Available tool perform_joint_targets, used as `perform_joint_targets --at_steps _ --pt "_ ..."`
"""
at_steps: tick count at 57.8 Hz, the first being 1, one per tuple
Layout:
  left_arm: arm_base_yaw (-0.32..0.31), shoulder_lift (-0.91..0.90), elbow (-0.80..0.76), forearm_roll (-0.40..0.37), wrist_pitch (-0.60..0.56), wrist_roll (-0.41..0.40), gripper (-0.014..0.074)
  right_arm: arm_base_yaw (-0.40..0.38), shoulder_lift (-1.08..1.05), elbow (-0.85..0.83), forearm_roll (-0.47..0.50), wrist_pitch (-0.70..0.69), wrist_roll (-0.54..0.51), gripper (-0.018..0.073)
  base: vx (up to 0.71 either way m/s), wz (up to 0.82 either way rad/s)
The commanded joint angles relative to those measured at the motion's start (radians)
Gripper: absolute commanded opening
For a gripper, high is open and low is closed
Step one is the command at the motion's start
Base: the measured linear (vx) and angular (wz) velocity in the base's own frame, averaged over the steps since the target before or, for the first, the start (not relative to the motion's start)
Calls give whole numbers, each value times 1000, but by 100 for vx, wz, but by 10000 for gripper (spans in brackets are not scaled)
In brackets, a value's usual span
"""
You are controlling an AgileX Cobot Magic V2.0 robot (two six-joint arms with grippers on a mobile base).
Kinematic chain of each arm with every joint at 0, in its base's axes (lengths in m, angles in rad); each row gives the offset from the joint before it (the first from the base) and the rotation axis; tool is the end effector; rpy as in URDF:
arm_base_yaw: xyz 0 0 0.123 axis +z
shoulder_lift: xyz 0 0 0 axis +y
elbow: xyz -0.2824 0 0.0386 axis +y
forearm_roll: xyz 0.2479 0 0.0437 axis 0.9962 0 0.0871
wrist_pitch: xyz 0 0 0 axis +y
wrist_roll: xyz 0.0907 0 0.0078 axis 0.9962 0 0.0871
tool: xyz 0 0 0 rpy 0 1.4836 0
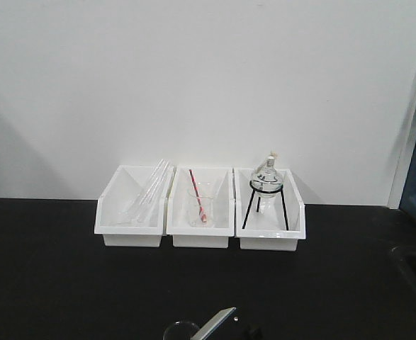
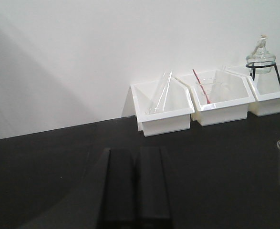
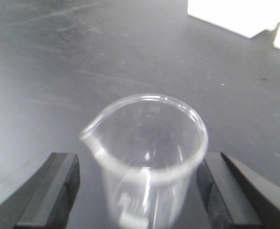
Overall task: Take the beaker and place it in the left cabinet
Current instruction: 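Close the right gripper around the rim of the clear beaker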
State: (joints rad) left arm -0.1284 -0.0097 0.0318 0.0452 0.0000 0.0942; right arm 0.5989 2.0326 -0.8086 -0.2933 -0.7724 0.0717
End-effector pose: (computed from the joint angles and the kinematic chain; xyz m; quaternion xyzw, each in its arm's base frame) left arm 0.0564 -0.0073 0.2029 0.0913 0.6776 0.0040 0.7297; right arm 0.2939 0.2228 0.1066 -0.3513 0.7490 0.2079 0.5218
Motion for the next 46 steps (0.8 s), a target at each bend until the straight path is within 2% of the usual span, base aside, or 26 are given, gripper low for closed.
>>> perform_joint_targets --at_steps 1,16,26,34,35,46 --pt "-1 -19 16 -3 -75 -3 1 0 -14 -63 6 -88 -6 568 0 0" --pt "-1 -19 16 -3 -75 -3 1 0 57 -176 6 -77 3 559 0 0" --pt "-1 -19 16 -3 -75 -3 1 0 60 -181 6 -55 10 489 0 0" --pt "-1 -19 16 -3 -75 -3 1 0 56 -181 6 -29 12 365 0 0" --pt "-1 -19 16 -3 -75 -3 1 0 33 -181 6 -23 42 225 0 0" --pt "-1 -19 16 -3 -75 -3 1 1 -82 -181 -3 89 61 -15 0 0"
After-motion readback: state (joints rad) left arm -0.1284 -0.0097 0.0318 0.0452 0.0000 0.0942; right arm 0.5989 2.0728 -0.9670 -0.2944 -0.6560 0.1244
